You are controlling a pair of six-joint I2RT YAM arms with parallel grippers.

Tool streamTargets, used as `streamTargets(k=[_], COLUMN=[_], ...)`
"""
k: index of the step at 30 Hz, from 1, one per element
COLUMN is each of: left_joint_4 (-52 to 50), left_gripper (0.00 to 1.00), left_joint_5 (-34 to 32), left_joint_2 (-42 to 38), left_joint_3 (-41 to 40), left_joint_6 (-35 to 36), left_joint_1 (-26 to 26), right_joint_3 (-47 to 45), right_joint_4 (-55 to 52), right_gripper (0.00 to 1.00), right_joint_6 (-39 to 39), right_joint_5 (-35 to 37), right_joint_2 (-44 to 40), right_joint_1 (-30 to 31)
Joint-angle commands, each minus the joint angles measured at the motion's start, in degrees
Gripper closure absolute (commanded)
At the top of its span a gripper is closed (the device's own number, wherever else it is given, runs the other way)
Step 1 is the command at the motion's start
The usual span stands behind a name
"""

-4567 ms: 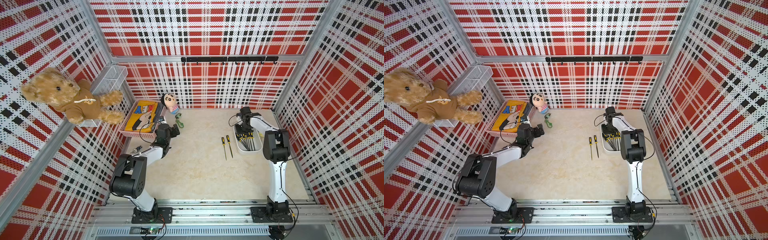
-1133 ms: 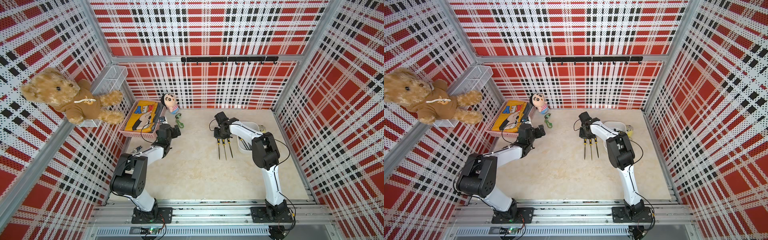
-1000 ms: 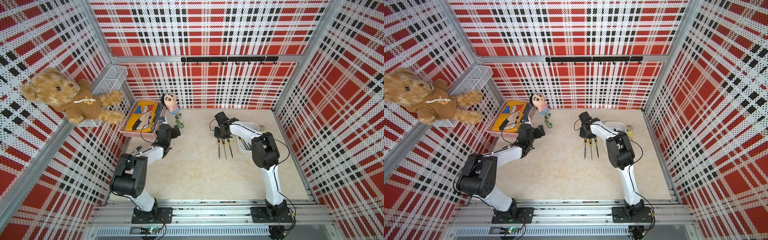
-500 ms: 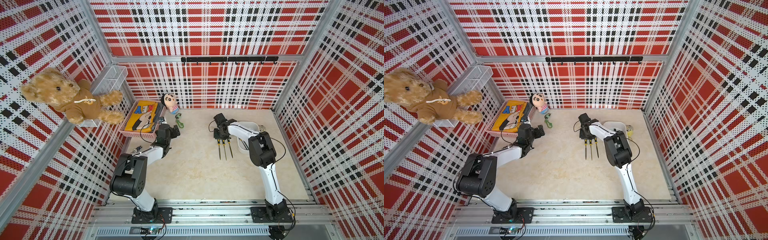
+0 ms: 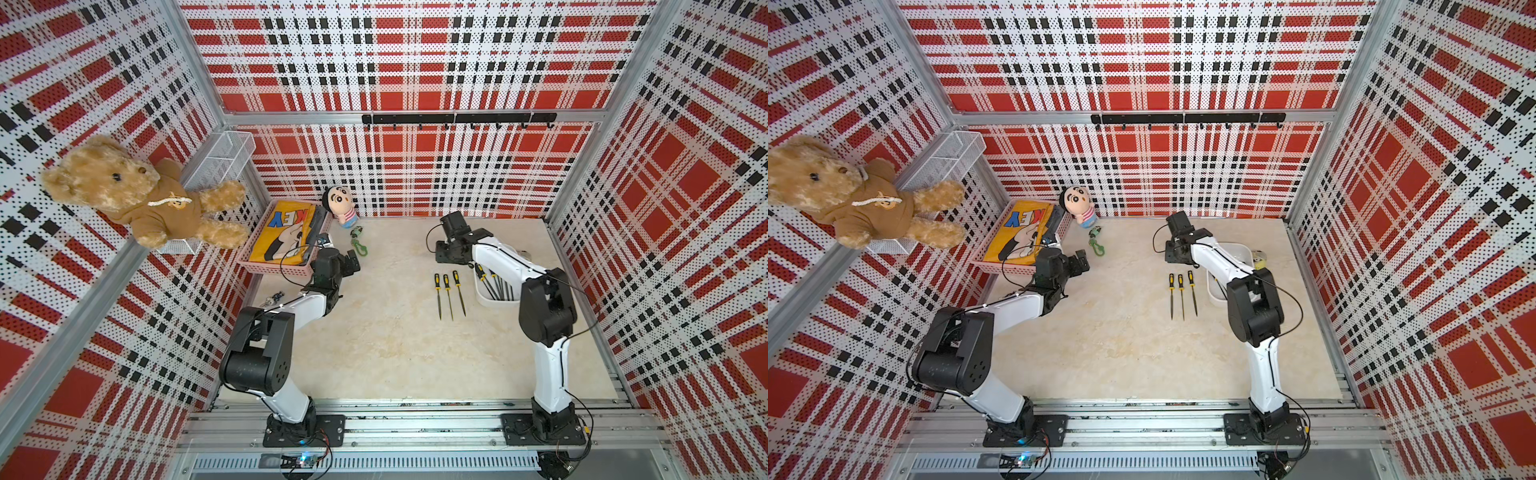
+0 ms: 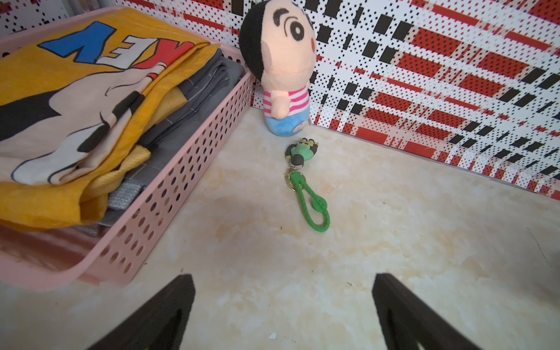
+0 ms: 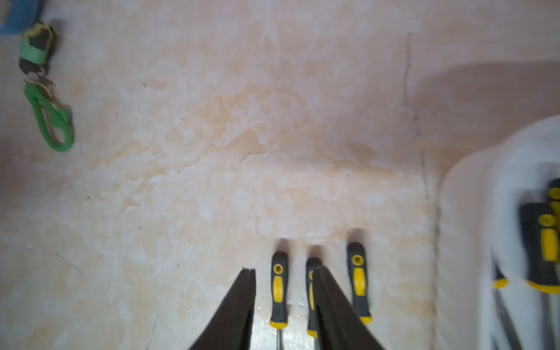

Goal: Take the file tool out of the storage box
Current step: Place the file tool at the center of the board, then pick up the file tool from the storage box.

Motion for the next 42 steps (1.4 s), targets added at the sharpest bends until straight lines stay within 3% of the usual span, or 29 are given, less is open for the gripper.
streamTargets(k=[1,10,16,23,42], left_joint_4=[0.26,0.33,0.32,0.29,0.24], left_gripper=[0.01,0.01,0.01,0.01,0.01], left_joint_5=[1.66,2.8,6.06,5.56,5.16], left_joint_2=[-0.23,-0.22,0.26,-0.11,0.45], left_joint_3=[0.12,0.41,1.07,0.96,1.75], left_joint_6=[0.78,1.08,0.36,0.74,0.62], left_joint_1=[0.14,-0.16,0.35,0.9,0.93], right_joint_3=[-4.35,-6.13,-1.71,2.55,2.39], right_joint_4=[3.62,0.19,-1.71,-3.76,-4.95], right_gripper=[0.61,0.6,0.6,0.6,0.65], right_joint_6=[-2.9,-12.34,-14.88,-16.59,-17.66], right_joint_5=[-1.92,-7.37,-8.05,-8.62,-5.7], right_joint_2=[-4.26,-0.49,4.78,10.23,13.75], right_joint_1=[-7.5,-15.83,-16.11,-16.17,-16.16])
